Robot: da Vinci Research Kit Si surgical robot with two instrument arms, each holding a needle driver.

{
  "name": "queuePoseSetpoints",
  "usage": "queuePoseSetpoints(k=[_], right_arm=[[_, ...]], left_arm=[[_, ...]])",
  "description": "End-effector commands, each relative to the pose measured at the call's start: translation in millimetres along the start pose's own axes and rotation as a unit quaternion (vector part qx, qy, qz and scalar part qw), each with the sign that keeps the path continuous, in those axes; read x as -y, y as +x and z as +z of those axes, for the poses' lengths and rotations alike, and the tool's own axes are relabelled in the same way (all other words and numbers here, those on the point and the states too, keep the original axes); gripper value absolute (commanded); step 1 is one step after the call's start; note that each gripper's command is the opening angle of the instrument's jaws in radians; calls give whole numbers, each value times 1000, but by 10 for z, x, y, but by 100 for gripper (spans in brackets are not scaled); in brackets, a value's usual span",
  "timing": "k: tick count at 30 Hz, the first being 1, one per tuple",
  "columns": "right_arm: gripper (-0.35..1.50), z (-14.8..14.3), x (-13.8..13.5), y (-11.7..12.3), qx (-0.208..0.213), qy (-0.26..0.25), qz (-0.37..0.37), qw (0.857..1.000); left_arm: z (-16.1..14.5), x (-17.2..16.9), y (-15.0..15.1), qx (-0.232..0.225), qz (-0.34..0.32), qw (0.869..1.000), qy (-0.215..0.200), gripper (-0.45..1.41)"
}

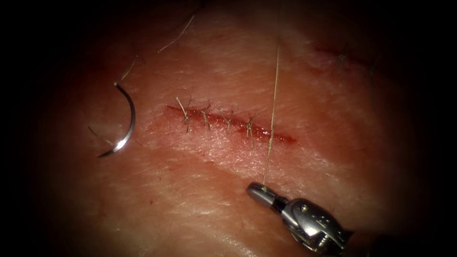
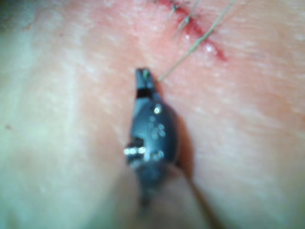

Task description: Wound Closure

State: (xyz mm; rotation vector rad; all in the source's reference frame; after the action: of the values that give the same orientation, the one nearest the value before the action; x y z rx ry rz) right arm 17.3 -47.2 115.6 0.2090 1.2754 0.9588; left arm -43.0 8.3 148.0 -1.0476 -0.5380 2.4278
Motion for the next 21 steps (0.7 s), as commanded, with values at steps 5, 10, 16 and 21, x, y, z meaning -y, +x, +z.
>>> queuePoseSetpoints(k=[5, 10, 16, 21], right_arm=[[-35, 2, 23, -19, 15, 18, -9, 1000], [-35, 4, 28, -25, 17, 22, -14, 1000], [-35, 6, 26, -24, 19, 26, -17, 999], [-35, 9, 25, -24, 19, 26, -17, 999]], left_arm=[[10, 7, 6, 0, 2, 1000, 4, -45], [11, 12, 8, -3, 4, 1000, 6, -45], [13, 9, 4, -2, 5, 1000, 8, -45], [8, 8, 1, -2, 6, 1000, 5, -45]])
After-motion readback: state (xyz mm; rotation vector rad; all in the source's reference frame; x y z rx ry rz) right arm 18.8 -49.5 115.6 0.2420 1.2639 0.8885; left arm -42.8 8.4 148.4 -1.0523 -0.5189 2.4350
